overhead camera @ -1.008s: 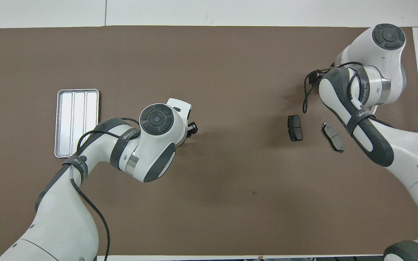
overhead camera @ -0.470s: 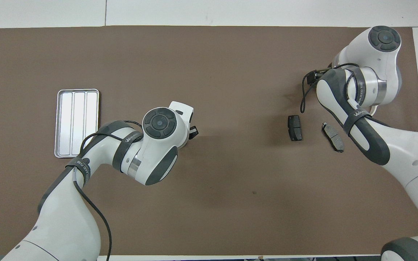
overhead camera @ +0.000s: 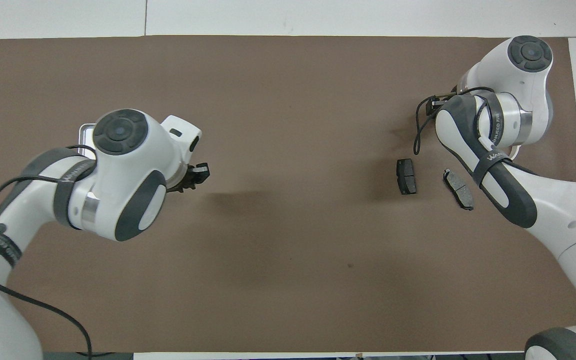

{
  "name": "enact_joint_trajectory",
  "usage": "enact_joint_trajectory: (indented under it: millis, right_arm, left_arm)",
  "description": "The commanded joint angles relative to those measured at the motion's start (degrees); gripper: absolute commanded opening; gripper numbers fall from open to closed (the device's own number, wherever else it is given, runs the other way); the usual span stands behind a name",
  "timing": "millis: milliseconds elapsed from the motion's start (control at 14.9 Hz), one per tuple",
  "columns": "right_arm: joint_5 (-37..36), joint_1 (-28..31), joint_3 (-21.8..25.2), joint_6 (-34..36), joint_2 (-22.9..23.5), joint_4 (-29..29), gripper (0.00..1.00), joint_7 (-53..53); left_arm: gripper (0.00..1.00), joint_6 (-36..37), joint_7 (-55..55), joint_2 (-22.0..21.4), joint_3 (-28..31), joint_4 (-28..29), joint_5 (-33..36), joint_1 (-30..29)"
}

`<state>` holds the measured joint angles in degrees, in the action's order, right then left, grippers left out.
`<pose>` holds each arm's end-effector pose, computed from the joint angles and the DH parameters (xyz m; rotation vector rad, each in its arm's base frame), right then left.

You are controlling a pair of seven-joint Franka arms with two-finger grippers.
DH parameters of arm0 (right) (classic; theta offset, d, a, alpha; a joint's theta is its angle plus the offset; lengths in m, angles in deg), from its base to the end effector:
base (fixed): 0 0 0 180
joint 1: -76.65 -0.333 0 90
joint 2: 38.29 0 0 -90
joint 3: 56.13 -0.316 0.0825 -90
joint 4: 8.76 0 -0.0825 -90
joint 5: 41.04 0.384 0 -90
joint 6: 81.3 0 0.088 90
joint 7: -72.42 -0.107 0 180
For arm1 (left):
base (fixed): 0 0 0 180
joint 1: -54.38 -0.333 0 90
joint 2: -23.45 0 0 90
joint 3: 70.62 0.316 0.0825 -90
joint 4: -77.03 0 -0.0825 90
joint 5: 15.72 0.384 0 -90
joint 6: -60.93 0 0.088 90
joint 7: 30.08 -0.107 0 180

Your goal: Pick bearing gear from pile to tray

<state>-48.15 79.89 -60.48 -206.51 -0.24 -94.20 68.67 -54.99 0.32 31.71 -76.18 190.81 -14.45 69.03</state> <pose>0.7169 0.0001 0.2847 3.0865 0.0109 0.0539 0.5380 -0.1953 0.3847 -3.0772 -0.2581 0.1446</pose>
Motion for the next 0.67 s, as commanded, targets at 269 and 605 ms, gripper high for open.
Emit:
enact_joint_trajectory:
  millis: [269,605]
  right_arm:
    - [-1.58,0.89,-0.39,3.45,-0.69,0.97,0.00,-1.08]
    - [-1.59,-1.74,-1.97,27.17,-8.16,10.45,0.00,-0.82]
  left_arm:
    - [0.00,-4.38,-31.27,-1.58,-0.68,5.11,0.40,-18.94]
    - [0.00,-13.10,-33.65,-2.29,-0.59,11.45,0.40,-22.11]
